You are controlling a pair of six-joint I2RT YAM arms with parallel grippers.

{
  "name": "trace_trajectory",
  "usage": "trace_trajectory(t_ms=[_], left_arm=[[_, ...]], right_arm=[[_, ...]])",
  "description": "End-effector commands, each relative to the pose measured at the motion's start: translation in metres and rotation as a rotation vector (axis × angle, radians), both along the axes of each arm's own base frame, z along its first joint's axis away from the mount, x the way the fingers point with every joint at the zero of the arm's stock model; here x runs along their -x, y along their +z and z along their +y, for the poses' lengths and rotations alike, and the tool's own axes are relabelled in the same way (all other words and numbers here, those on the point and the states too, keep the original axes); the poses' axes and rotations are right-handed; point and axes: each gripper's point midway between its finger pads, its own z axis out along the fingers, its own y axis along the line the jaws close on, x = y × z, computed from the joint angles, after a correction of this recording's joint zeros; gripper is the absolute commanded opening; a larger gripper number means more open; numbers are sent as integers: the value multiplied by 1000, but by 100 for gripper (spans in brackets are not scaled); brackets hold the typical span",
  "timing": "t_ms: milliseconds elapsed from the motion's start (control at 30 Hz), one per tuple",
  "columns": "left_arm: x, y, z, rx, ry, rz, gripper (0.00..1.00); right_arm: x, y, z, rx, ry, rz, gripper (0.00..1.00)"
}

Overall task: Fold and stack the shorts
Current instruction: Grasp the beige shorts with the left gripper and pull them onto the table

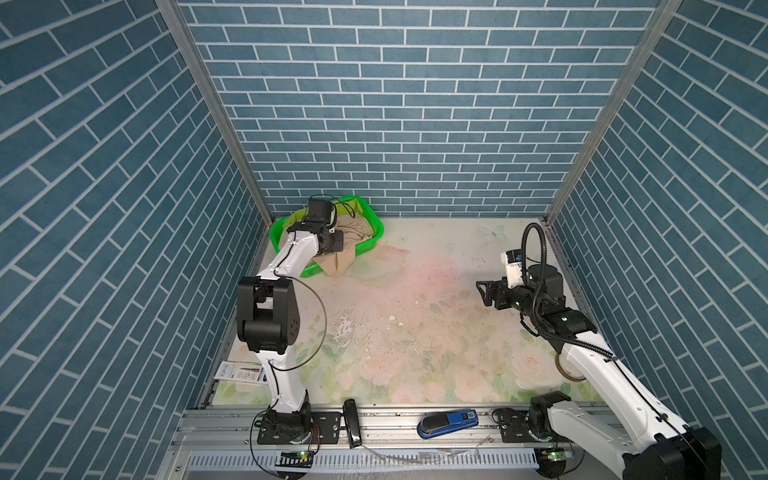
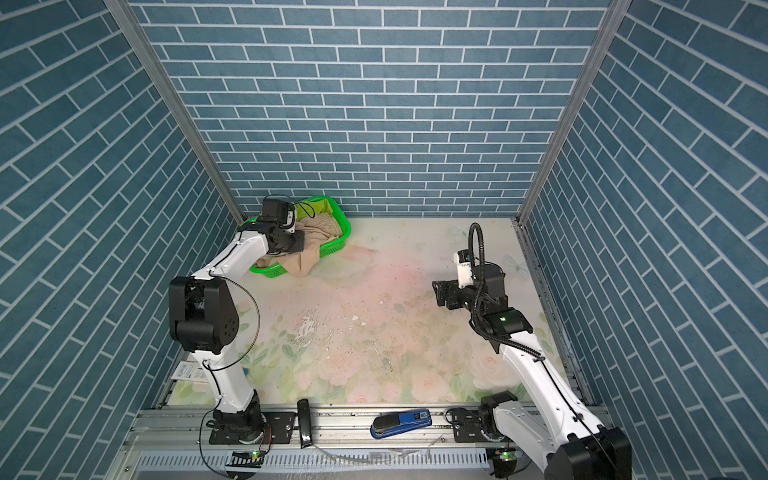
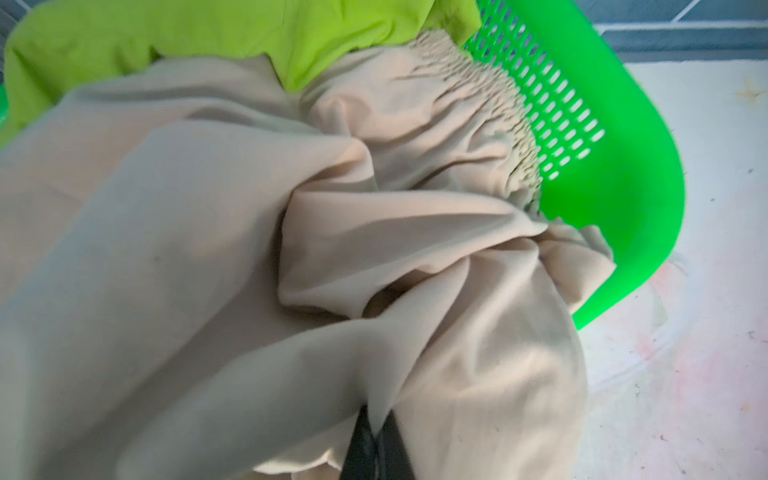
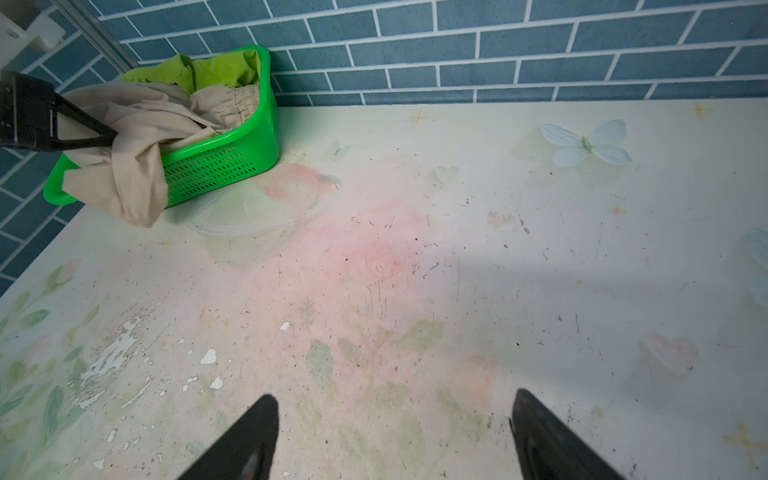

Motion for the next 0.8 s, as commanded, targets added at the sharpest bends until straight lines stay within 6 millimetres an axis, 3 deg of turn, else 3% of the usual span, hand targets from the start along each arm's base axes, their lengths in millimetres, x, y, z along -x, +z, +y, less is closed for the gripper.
trace_trajectory(t_ms=[0,200,400,500,633,767], left_arm=[[1,35,-14,63,-68,-53,0],[40,121,-45,140,-195,-150,0],[109,223,-104,110,-414,-297,0],[145,257,-127,142,-495,-327,0],[186,273,-171,167,-641,-347,0],[194,254,-214,279,-725,-328,0]], right_arm=[[1,2,-3,-3,-28,2,88],[-5,16,2,1,0,-13,88],[-7,42,7,-32,22,-75,88],[-6,59,9,-48,31,-116,88],[-3,76,9,-60,39,-147,88],[0,77,6,-53,27,-135,88]])
